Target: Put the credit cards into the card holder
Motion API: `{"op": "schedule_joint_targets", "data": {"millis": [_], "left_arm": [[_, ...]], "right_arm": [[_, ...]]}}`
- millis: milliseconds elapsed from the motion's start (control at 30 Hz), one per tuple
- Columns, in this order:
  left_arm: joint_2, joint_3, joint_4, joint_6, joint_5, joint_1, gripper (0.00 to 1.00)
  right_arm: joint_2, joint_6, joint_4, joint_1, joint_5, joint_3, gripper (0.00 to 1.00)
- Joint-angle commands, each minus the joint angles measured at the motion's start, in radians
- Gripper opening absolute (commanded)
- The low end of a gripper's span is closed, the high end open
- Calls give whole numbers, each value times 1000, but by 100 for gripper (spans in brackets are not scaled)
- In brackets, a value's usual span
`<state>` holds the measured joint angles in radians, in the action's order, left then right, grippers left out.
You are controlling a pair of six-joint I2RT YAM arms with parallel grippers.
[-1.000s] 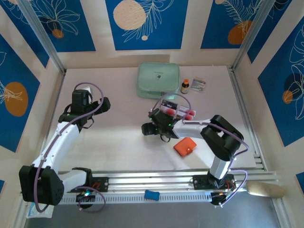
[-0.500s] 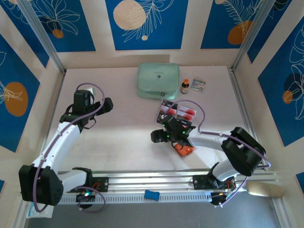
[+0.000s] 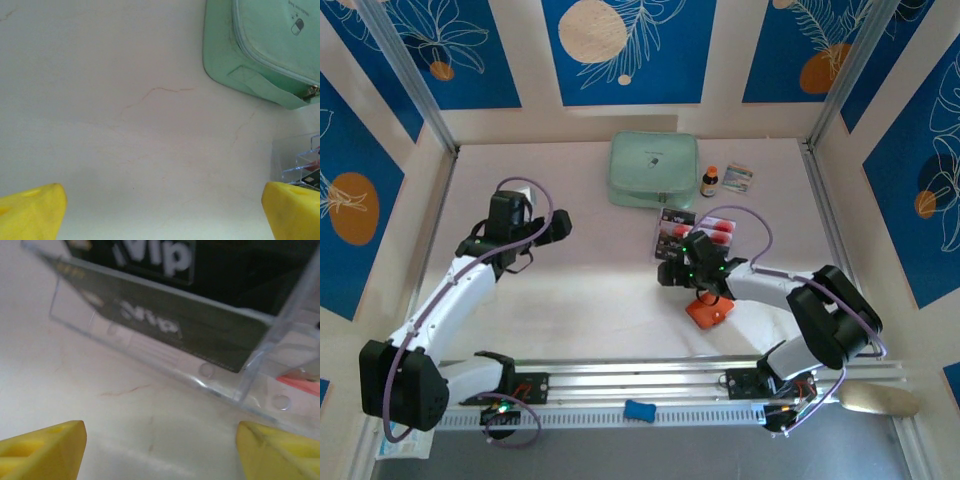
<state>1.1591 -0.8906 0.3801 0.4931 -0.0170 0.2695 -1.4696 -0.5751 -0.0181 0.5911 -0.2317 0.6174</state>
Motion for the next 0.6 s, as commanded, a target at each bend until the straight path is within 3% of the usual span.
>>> {"op": "schedule_joint_targets", "data": {"millis": [0, 167, 333, 567], "left_arm": [[8, -4, -23, 14, 21, 34, 100], [20, 1, -33, 22, 37, 89, 100], [22, 18, -46, 31, 43, 129, 100], [11, 71, -82, 73, 35, 176, 100]], "right_arm": [[-18, 49, -31, -49, 1, 47, 79], [-4, 73, -81, -90, 46, 89, 79], [160, 11, -169, -46, 86, 55, 79], [501, -349, -399, -29, 99, -136, 75]]}}
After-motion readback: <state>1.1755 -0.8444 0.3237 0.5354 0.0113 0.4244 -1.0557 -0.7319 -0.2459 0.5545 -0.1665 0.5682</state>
